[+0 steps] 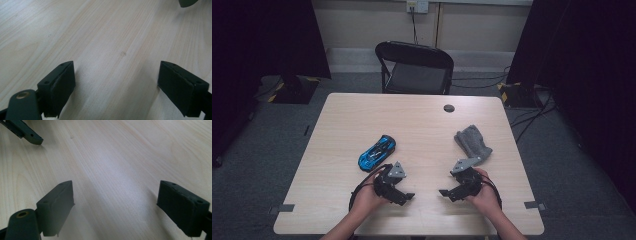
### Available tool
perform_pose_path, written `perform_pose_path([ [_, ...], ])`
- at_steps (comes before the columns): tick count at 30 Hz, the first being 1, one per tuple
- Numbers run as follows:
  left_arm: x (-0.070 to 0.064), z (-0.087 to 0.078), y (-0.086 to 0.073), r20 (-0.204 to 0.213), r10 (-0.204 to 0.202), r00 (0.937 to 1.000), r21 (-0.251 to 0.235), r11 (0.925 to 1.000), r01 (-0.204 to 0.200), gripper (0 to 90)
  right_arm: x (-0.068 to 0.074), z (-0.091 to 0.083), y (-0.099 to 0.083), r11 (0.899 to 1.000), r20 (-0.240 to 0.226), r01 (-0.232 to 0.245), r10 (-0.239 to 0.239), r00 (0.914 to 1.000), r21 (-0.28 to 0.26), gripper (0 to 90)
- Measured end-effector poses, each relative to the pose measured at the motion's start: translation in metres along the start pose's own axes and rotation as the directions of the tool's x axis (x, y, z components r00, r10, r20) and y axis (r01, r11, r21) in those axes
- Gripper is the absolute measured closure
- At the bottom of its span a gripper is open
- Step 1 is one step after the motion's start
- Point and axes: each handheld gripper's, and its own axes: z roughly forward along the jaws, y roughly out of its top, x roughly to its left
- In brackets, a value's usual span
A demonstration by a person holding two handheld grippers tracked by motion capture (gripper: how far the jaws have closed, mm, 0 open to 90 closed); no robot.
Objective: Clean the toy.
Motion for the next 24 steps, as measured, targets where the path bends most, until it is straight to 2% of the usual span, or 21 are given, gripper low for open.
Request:
perform_pose_path([
  [11,-0.002,0.002,-0.006,0.007,0.034,0.9994,-0.036,0.9988,-0.034,9.4,0.004,0.005,-0.006,0.999,0.008,0.03,-0.03,0.9995,-0.015,13.0],
  [14,-0.003,0.004,-0.01,0.015,0.044,0.9989,-0.068,0.9968,-0.042,5.8,0.004,0.006,-0.009,0.998,0.017,0.04,-0.039,0.9991,-0.039,13.0],
  [16,-0.003,0.004,-0.01,0.015,0.047,0.9988,-0.067,0.9967,-0.046,4.5,0.005,0.007,-0.012,0.997,0.03,0.06,-0.058,0.9979,-0.052,12.7],
  [18,-0.003,0.004,-0.009,0.016,0.049,0.9987,-0.061,0.997,-0.048,3.2,0.005,0.007,-0.014,0.996,0.034,0.053,-0.051,0.9982,-0.077,12.5],
  [24,-0.002,0.005,-0.009,0.019,0.056,0.9982,-0.055,0.997,-0.055,1.3,0.005,0.007,-0.014,0.996,0.041,0.055,-0.052,0.9978,-0.075,12.0],
])
